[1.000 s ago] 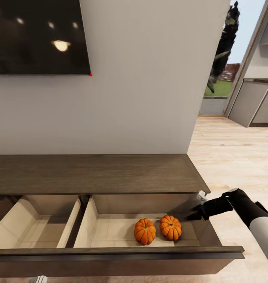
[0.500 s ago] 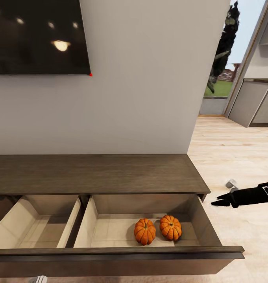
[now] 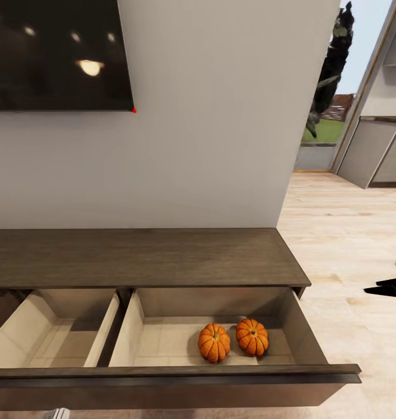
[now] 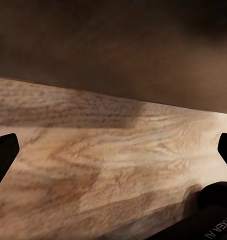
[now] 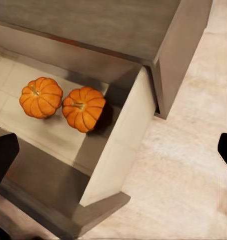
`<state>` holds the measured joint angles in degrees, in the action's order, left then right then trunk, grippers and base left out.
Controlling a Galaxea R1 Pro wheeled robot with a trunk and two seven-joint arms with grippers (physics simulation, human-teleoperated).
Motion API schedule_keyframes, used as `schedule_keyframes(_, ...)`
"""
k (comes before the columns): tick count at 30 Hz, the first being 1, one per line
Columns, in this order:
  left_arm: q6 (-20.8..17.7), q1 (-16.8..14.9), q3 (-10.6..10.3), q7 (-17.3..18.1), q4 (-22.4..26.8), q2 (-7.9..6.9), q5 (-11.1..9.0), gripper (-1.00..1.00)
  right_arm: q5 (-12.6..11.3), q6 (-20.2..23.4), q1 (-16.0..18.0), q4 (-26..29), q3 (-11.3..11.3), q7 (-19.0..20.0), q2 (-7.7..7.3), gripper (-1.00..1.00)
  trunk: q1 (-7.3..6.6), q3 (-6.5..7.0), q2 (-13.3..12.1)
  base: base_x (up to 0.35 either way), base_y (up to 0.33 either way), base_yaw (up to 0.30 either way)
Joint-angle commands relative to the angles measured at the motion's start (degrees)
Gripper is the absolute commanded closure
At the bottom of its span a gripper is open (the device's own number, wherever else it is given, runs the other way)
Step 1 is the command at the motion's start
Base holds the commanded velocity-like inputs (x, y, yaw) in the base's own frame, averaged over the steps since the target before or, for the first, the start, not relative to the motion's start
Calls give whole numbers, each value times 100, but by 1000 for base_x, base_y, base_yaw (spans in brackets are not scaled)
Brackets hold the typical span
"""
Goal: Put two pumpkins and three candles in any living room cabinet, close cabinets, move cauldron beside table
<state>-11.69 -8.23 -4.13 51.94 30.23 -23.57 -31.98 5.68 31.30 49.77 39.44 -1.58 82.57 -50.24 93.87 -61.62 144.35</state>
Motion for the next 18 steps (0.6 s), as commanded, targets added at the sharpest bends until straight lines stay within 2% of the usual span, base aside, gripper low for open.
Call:
schedule_keyframes(1,-52,-3,-30,7,1,-7,-61,-100,14,51,6,-8,-2,26,-51,-100,-1,-6,2,-7,0,0)
schedule_keyframes(5,-53,-3,-30,15,8,-7,-68,-100,8,3,6,-60,61,17,-306,-100,-1,-6,2,-123,0,0)
schedule_keyframes(10,-53,-3,-29,10,9,-7,-71,-100,7,-93,6,-343,92,1,-526,-100,-1,-6,2,-284,0,0)
schedule_keyframes(13,-53,-3,-28,11,9,-7,-71,-100,25,-282,6,-531,101,-14,-582,-100,-1,-6,2,-335,0,0)
schedule_keyframes(18,-53,-3,-28,11,10,-7,-71,-100,35,-415,6,-745,95,-61,-596,-100,-1,-6,2,-345,0,0)
